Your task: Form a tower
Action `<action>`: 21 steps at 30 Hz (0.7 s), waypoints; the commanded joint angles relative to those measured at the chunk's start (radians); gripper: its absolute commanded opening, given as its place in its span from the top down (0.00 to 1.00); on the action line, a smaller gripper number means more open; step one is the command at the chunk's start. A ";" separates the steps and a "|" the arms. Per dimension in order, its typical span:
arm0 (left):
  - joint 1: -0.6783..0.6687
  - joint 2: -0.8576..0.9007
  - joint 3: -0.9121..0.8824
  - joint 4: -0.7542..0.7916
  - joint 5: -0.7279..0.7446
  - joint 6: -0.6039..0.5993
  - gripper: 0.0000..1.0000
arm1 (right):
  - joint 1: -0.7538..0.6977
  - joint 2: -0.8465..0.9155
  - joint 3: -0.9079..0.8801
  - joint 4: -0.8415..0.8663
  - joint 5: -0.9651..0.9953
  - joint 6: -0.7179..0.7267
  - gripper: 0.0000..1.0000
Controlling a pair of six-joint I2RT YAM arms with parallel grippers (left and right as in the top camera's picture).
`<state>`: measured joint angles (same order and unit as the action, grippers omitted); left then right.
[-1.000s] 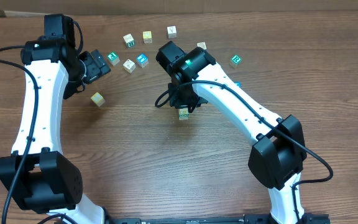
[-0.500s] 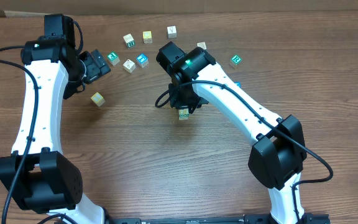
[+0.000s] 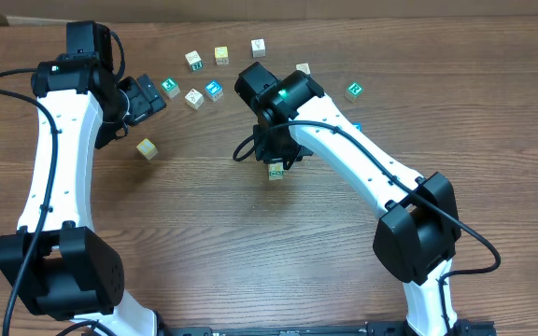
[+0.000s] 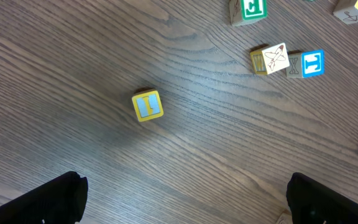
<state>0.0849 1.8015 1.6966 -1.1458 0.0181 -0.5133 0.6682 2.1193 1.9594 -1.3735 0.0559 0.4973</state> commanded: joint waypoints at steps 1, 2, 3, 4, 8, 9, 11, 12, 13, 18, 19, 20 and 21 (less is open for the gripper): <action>-0.007 0.012 0.000 -0.002 -0.006 0.019 0.00 | 0.004 -0.010 -0.010 0.003 -0.011 -0.007 0.81; -0.007 0.012 0.000 -0.002 -0.006 0.019 0.00 | 0.004 -0.010 -0.010 0.003 -0.013 -0.007 0.81; -0.007 0.012 0.000 -0.002 -0.006 0.019 0.00 | 0.004 -0.010 -0.010 0.003 -0.013 -0.007 0.81; -0.007 0.012 0.000 -0.002 -0.006 0.019 0.00 | 0.004 -0.010 -0.010 0.003 -0.013 -0.007 0.81; -0.007 0.012 0.000 -0.002 -0.006 0.019 0.00 | 0.004 -0.010 -0.010 0.003 -0.013 -0.007 0.81; -0.007 0.012 0.000 -0.002 -0.006 0.019 0.00 | 0.004 -0.010 -0.010 0.003 -0.013 -0.007 0.81; -0.007 0.012 0.000 -0.002 -0.006 0.019 0.00 | 0.004 -0.010 -0.010 0.003 -0.013 -0.007 0.81; -0.007 0.012 0.000 -0.002 -0.006 0.019 0.00 | 0.004 -0.010 -0.010 0.003 -0.013 -0.007 0.81; -0.007 0.012 0.000 -0.002 -0.006 0.019 0.00 | 0.004 -0.010 -0.010 0.003 -0.013 -0.007 0.80; -0.007 0.012 0.000 -0.002 -0.006 0.019 0.00 | 0.004 -0.010 -0.010 0.003 -0.013 -0.007 0.70; -0.007 0.012 0.000 -0.002 -0.006 0.019 0.00 | 0.004 -0.010 -0.010 0.003 -0.013 -0.007 0.68; -0.007 0.012 0.000 -0.002 -0.006 0.019 0.00 | 0.004 -0.010 -0.010 0.003 -0.013 -0.007 0.67; -0.007 0.012 0.000 -0.002 -0.006 0.019 0.00 | 0.004 -0.010 -0.010 0.003 -0.013 -0.007 0.67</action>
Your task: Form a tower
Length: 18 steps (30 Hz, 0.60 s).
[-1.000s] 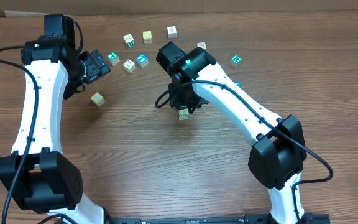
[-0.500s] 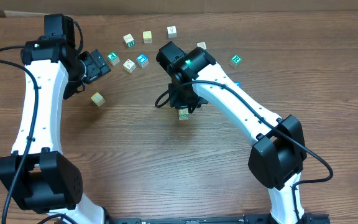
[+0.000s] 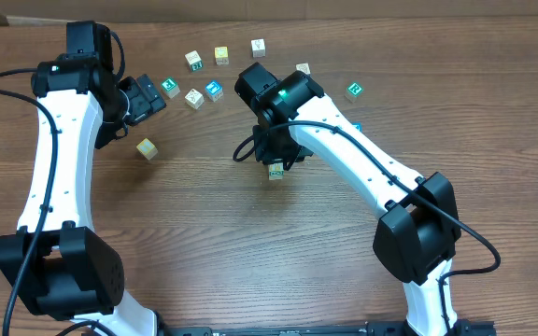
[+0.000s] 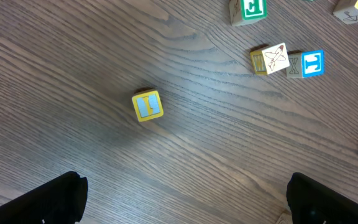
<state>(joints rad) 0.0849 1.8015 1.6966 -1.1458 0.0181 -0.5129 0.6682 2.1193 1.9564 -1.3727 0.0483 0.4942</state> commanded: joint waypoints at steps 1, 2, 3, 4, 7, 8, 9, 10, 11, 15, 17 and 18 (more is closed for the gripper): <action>-0.007 0.012 0.000 -0.002 -0.006 0.019 0.00 | 0.004 -0.010 -0.007 0.002 -0.005 -0.004 0.66; -0.007 0.012 0.000 -0.002 -0.006 0.019 0.00 | 0.004 -0.010 -0.007 0.002 -0.005 -0.004 0.66; -0.007 0.012 0.000 -0.002 -0.006 0.019 0.01 | 0.004 -0.010 -0.007 0.002 -0.005 -0.004 0.65; -0.007 0.012 0.000 -0.002 -0.006 0.019 0.00 | 0.004 -0.010 -0.007 0.002 -0.005 -0.004 0.64; -0.007 0.012 0.000 -0.002 -0.006 0.019 0.00 | 0.004 -0.010 -0.007 0.002 -0.005 -0.004 0.60; -0.007 0.012 0.000 -0.002 -0.006 0.019 0.01 | 0.004 -0.010 -0.007 0.003 -0.005 -0.004 0.59; -0.007 0.012 0.000 -0.002 -0.006 0.019 0.00 | 0.004 -0.010 -0.007 0.003 -0.005 -0.004 0.58; -0.007 0.012 0.000 -0.002 -0.006 0.019 0.00 | 0.004 -0.010 -0.007 0.003 -0.005 -0.004 0.54; -0.007 0.012 0.000 -0.002 -0.006 0.019 0.00 | 0.004 -0.010 -0.007 0.003 -0.005 -0.004 0.51; -0.007 0.012 0.000 -0.002 -0.006 0.019 0.01 | 0.004 -0.010 -0.007 0.003 -0.005 -0.004 0.50; -0.007 0.012 0.000 -0.002 -0.006 0.019 0.00 | 0.004 -0.010 -0.007 0.003 -0.005 -0.004 0.53; -0.007 0.012 0.000 -0.002 -0.006 0.019 0.00 | 0.004 -0.010 -0.007 0.003 -0.005 -0.004 0.56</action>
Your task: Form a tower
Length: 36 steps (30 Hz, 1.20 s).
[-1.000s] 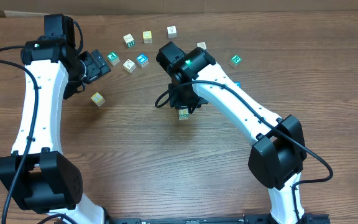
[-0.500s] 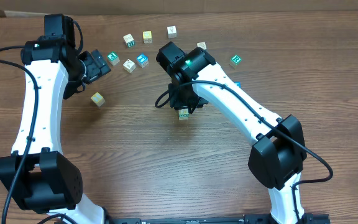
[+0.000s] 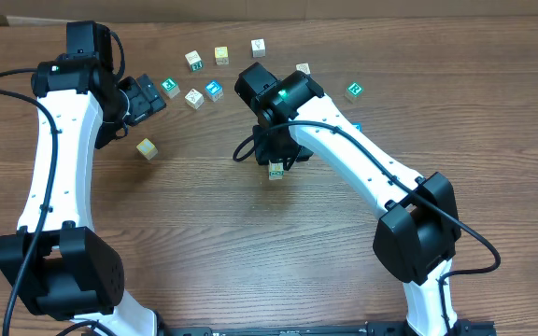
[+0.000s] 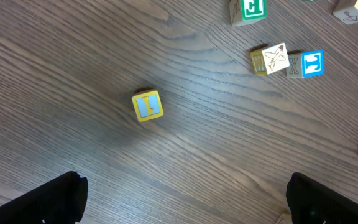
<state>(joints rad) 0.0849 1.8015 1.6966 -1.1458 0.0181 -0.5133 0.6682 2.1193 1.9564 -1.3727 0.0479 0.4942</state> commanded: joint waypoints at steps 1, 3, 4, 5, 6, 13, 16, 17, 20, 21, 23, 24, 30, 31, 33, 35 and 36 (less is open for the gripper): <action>-0.007 0.012 0.000 -0.002 -0.006 0.019 0.00 | 0.004 -0.010 -0.007 0.003 -0.005 -0.004 0.58; -0.007 0.012 0.000 -0.002 -0.006 0.019 0.00 | 0.004 -0.010 -0.007 0.003 -0.005 -0.004 0.64; -0.007 0.012 0.000 -0.002 -0.006 0.019 0.00 | 0.004 -0.010 -0.007 0.003 -0.005 -0.004 0.66; -0.007 0.012 0.000 -0.002 -0.006 0.019 0.00 | 0.004 -0.010 -0.007 0.003 -0.005 -0.004 0.67; -0.007 0.012 0.000 -0.002 -0.006 0.019 0.00 | 0.004 -0.010 -0.007 0.003 -0.005 -0.004 0.68; -0.007 0.012 0.000 -0.002 -0.006 0.019 0.01 | 0.004 -0.010 -0.007 0.016 -0.004 -0.004 0.76; -0.007 0.012 0.000 -0.002 -0.006 0.019 0.00 | 0.004 -0.010 -0.007 0.026 -0.005 -0.004 0.77; -0.007 0.012 0.000 -0.002 -0.006 0.019 0.00 | 0.004 -0.010 -0.007 0.028 -0.005 -0.004 0.77; -0.007 0.012 0.000 -0.002 -0.006 0.019 0.00 | 0.004 -0.010 -0.007 0.030 -0.005 -0.004 0.77; -0.007 0.012 0.000 -0.002 -0.006 0.019 0.01 | 0.004 -0.010 -0.007 0.030 -0.005 -0.004 0.77; -0.007 0.012 0.000 -0.002 -0.006 0.019 0.00 | 0.004 -0.010 -0.007 0.029 -0.005 -0.004 0.77; -0.007 0.012 0.000 -0.002 -0.006 0.019 0.00 | 0.004 -0.010 -0.007 0.026 -0.005 -0.004 0.77; -0.007 0.012 0.000 -0.002 -0.006 0.019 0.00 | 0.004 -0.010 -0.006 0.030 -0.005 -0.004 0.77; -0.007 0.012 0.000 -0.002 -0.006 0.019 0.00 | 0.004 -0.010 -0.005 0.031 -0.005 -0.004 0.77; -0.006 0.012 0.000 -0.002 -0.006 0.019 0.00 | 0.004 -0.010 -0.005 0.031 -0.005 -0.004 0.77; -0.007 0.012 0.000 -0.002 -0.006 0.019 0.00 | 0.004 -0.010 -0.005 0.029 -0.005 -0.004 0.77; -0.007 0.012 0.000 -0.002 -0.006 0.019 0.00 | 0.004 -0.010 -0.005 0.027 -0.005 -0.004 0.77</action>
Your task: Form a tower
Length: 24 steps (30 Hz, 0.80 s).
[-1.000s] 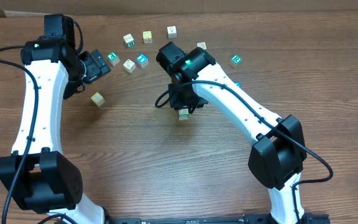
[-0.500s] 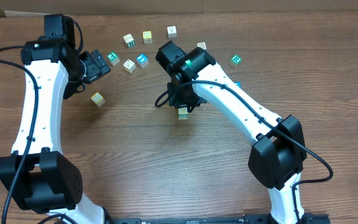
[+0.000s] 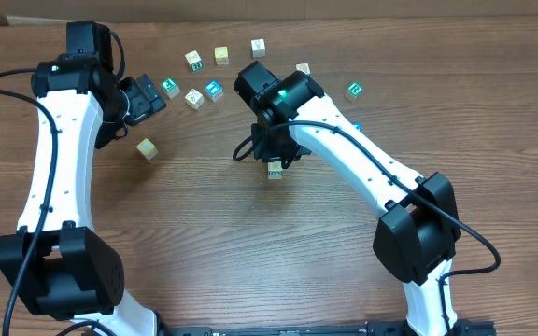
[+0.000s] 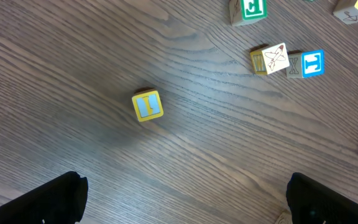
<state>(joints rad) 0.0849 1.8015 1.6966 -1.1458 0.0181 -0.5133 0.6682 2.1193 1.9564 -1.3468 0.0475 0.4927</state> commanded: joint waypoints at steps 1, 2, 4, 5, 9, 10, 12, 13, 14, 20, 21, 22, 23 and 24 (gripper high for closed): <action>-0.007 0.012 0.000 -0.002 -0.006 0.019 0.00 | 0.004 -0.010 -0.005 0.000 -0.005 -0.002 0.77; -0.007 0.012 0.000 -0.002 -0.006 0.019 0.01 | 0.004 -0.010 -0.005 -0.002 -0.005 0.002 0.77; -0.007 0.012 0.000 -0.002 -0.006 0.019 0.00 | 0.004 -0.010 -0.005 -0.005 -0.005 0.006 0.77; -0.007 0.012 0.000 -0.002 -0.006 0.019 0.01 | 0.004 -0.010 -0.005 -0.006 -0.005 0.006 0.77; -0.006 0.012 0.000 -0.002 -0.006 0.019 0.01 | 0.004 -0.010 -0.005 -0.009 -0.005 0.009 0.76; -0.006 0.012 0.000 -0.002 -0.006 0.019 0.01 | 0.004 -0.010 -0.005 -0.009 -0.005 0.009 0.75; -0.006 0.012 0.000 -0.002 -0.006 0.019 0.00 | 0.004 -0.010 -0.005 -0.008 -0.005 0.009 0.69; -0.006 0.012 0.000 -0.002 -0.006 0.019 0.00 | 0.004 -0.010 -0.005 -0.008 -0.005 0.009 0.66; -0.007 0.012 0.000 -0.002 -0.006 0.019 0.00 | 0.004 -0.010 -0.005 -0.008 -0.005 0.009 0.64; -0.007 0.012 0.000 -0.002 -0.006 0.019 0.00 | 0.004 -0.010 0.053 -0.018 -0.004 0.008 0.39; -0.007 0.012 0.000 -0.002 -0.006 0.019 0.00 | 0.004 -0.010 0.065 -0.020 -0.004 0.008 0.37; -0.006 0.012 0.000 -0.002 -0.006 0.019 0.01 | 0.004 -0.010 0.076 -0.021 -0.004 0.008 0.36; -0.006 0.012 0.000 -0.002 -0.006 0.019 0.00 | 0.004 -0.010 0.085 -0.021 -0.004 0.008 0.35; -0.006 0.012 0.000 -0.002 -0.006 0.019 0.00 | 0.004 -0.010 0.090 -0.019 -0.004 0.008 0.32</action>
<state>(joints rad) 0.0849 1.8015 1.6966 -1.1458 0.0181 -0.5133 0.6682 2.1193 1.9915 -1.3724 0.0406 0.4988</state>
